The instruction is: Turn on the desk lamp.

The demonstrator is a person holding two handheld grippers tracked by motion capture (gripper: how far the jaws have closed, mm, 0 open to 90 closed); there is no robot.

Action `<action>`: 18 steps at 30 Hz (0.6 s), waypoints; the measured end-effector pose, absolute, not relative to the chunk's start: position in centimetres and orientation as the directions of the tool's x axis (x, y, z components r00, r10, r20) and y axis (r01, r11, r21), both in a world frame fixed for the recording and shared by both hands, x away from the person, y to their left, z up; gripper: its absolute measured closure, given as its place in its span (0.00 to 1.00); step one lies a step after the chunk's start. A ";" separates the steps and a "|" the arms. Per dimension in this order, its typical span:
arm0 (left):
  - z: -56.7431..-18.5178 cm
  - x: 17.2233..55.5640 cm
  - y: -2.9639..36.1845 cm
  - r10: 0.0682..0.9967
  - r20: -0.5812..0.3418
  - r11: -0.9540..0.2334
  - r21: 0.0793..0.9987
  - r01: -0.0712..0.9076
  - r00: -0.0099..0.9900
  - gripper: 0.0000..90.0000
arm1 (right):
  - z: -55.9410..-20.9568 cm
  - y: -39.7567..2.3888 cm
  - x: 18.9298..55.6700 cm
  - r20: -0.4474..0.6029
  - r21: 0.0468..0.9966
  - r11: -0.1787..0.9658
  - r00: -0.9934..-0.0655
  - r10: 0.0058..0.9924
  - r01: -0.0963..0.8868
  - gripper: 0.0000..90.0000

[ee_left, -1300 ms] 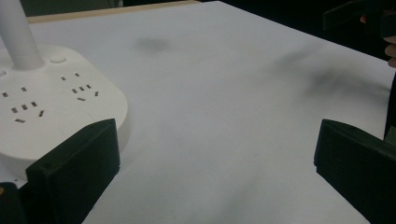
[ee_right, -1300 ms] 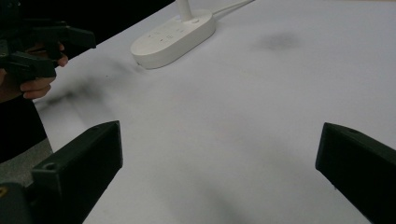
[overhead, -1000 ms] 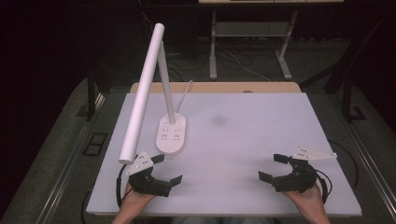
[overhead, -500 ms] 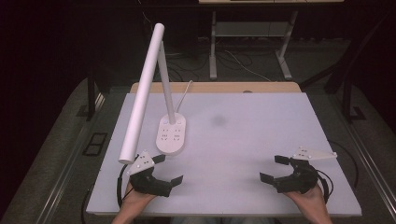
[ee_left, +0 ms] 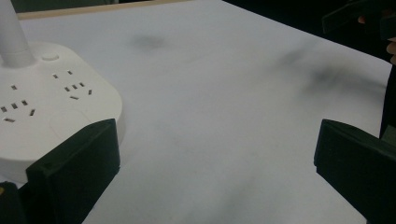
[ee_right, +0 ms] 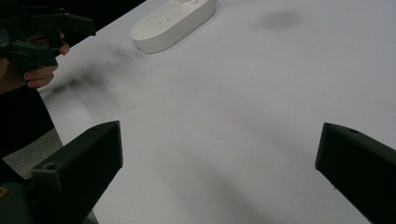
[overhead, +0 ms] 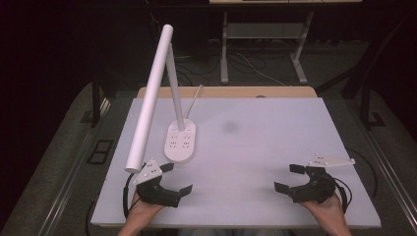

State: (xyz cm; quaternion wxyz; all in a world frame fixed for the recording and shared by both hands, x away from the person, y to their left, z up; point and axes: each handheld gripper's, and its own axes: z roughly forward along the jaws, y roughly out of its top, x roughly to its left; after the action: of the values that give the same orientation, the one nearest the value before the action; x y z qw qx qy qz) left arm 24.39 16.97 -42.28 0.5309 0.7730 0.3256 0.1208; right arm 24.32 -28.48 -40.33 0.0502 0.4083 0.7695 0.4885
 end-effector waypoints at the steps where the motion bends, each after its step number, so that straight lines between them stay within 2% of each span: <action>1: -42.3 24.4 17.0 0.632 -0.159 -0.224 0.900 0.375 0.759 0.00 | -40.2 -28.4 24.4 0.324 0.791 0.192 -0.664 0.674 0.581 0.00; 18: -42.3 24.4 17.0 0.637 -0.159 -0.224 0.898 0.379 0.754 0.00 | -38.5 -27.9 25.6 0.311 0.793 0.218 -0.686 0.658 0.568 0.00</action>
State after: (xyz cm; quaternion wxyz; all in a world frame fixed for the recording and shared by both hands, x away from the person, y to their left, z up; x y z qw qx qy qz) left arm 24.38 16.99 -42.32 0.5290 0.7728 0.3287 0.1221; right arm 25.64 -27.90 -38.54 0.0459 0.3935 0.7789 0.4862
